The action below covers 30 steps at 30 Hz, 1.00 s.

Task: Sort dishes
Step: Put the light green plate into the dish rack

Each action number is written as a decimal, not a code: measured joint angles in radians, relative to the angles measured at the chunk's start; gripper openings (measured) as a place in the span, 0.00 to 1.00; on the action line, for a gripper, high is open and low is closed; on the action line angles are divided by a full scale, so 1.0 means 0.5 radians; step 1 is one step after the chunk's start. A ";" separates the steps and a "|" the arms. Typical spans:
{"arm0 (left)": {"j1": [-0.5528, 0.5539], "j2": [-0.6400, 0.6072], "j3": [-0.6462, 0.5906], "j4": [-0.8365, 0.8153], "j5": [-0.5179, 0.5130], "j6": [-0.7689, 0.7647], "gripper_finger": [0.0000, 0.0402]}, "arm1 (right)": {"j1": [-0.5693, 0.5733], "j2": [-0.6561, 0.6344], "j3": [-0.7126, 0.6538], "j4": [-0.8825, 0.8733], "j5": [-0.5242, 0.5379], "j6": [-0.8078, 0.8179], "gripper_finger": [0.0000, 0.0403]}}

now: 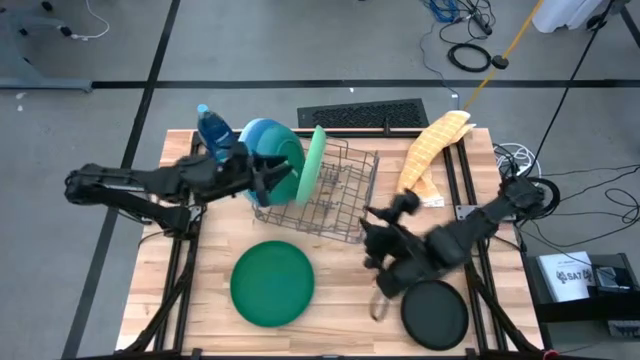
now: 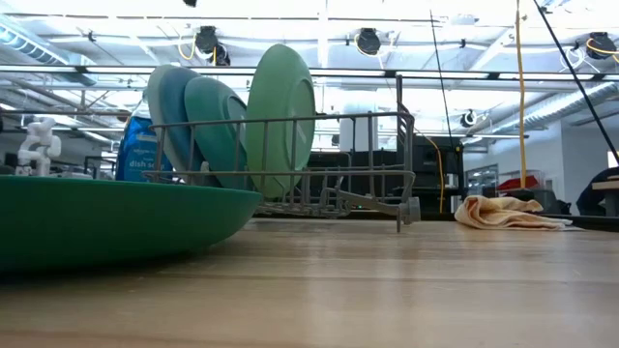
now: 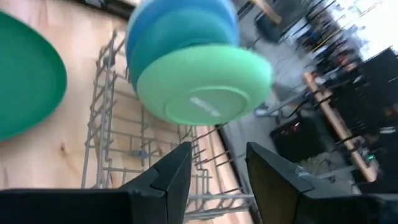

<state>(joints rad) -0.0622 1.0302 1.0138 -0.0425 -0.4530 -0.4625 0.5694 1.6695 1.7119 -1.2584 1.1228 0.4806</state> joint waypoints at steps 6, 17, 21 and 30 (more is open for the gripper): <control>-0.215 -0.145 0.002 0.090 0.002 0.212 0.47 | -0.386 0.001 -0.113 0.665 -0.444 -0.740 0.34; -0.759 -0.112 0.002 0.084 -0.404 0.624 0.47 | -0.894 0.036 -0.127 1.007 -0.829 -1.123 0.02; -0.951 -0.070 0.002 0.086 -0.529 0.747 0.47 | -0.995 0.125 -0.127 1.194 -0.961 -1.304 0.01; -1.250 0.144 0.002 0.079 -0.782 0.786 0.47 | -1.169 0.360 -0.127 1.717 -1.088 -1.599 0.00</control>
<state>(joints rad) -0.6870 1.1023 1.0149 -0.0029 -0.8441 -0.0695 -0.0153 1.8495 1.6485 -0.3996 0.5787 -0.3188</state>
